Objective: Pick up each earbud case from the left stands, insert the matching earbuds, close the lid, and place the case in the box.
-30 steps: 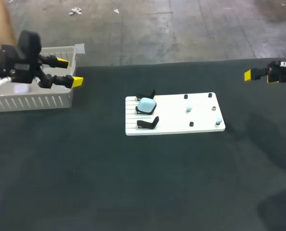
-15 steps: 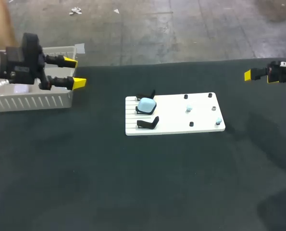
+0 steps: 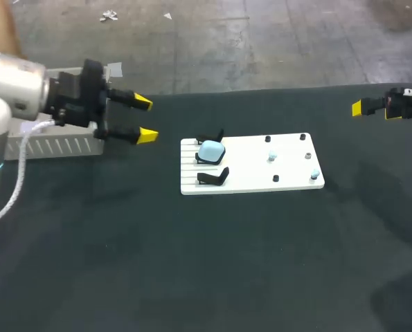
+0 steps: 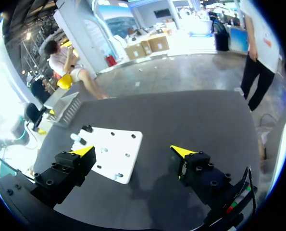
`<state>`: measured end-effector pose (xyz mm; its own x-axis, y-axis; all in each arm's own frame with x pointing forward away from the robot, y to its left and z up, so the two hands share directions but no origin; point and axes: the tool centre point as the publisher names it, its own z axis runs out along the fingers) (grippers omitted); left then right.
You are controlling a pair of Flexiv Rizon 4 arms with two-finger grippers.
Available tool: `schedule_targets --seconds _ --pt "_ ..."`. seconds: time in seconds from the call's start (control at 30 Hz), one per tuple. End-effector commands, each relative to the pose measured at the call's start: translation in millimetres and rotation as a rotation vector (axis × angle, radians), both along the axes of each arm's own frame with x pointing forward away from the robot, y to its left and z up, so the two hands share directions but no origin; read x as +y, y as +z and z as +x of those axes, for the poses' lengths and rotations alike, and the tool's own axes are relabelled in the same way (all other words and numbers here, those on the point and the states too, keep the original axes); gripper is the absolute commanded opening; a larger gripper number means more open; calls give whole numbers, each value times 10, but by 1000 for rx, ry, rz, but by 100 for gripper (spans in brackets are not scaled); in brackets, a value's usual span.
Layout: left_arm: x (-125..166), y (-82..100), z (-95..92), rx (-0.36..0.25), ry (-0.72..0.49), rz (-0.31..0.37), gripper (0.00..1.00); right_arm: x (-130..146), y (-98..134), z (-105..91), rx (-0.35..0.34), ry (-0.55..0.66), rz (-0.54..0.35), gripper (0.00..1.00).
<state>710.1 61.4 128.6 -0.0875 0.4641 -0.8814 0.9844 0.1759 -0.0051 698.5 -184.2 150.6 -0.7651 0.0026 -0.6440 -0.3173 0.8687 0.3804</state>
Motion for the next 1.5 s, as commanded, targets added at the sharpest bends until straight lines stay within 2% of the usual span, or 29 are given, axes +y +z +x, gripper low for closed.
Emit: schedule_targets --seconds 0.03,0.37,0.47,0.53,1.1,1.5 --pt "-278 -207 228 33 -85 18 100 -5 -6 8 0 3 1 100" --pt "-525 -356 108 6 -94 -15 100 -5 -6 8 0 3 1 100" --pt "-541 -362 55 5 -48 -6 100 -5 -6 8 0 3 1 100" --pt "-535 -344 41 7 28 42 100 -5 -6 8 0 3 1 100" --pt "-535 -344 41 7 28 42 100 -5 -6 8 0 3 1 100" --pt "-609 -670 37 40 -13 32 100 -5 -6 8 0 3 1 100"
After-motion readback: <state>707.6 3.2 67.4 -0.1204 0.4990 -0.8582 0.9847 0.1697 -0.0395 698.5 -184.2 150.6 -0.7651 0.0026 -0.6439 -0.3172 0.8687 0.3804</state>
